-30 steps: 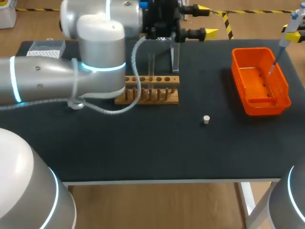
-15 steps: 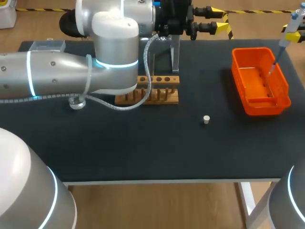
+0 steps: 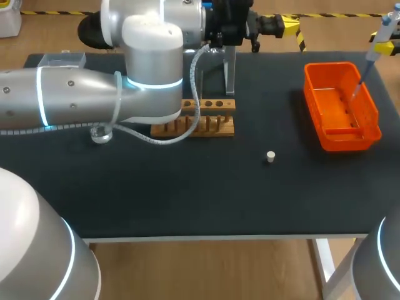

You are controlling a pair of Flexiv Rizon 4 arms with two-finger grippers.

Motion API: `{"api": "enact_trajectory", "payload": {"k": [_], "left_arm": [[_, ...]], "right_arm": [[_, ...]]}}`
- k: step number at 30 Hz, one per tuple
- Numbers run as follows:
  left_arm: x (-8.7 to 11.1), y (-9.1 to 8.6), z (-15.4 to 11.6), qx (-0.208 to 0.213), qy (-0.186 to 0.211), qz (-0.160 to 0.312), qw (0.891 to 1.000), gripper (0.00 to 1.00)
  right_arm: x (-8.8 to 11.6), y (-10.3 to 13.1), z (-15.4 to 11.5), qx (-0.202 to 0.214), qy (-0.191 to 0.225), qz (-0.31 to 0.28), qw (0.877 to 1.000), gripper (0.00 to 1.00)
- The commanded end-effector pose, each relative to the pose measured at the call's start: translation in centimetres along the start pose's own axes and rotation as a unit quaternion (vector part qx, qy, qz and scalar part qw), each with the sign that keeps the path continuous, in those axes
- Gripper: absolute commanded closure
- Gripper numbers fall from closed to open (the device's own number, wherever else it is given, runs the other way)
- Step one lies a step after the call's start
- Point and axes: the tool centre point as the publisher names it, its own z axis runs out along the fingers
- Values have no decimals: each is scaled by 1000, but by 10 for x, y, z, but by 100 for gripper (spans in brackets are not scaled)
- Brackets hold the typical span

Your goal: Invert the test tube, pick up the pipette, mount the tip to pipette, aspirate from beaker and dispense into the tube, eject the tip, return the pipette, and cap with the stopper.

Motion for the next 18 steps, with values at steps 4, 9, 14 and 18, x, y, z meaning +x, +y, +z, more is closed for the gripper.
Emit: {"api": "enact_trajectory", "payload": {"k": [4, 9, 14, 18], "left_arm": [[-3, -5, 30, -7, -6, 5, 1000, 100], [-5, -11, 45, -13, -10, 13, 1000, 100], [-9, -18, 62, -7, -5, 23, 1000, 100], [-12, -23, 76, -1, 1, 30, 1000, 100]], "right_arm": [[2, 1, 3, 0, -13, 4, 1000, 100], [3, 1, 4, -1, -18, 7, 1000, 100], [3, 1, 4, -4, -21, 11, 1000, 100], [2, 1, 4, -7, -23, 13, 1000, 100]]}}
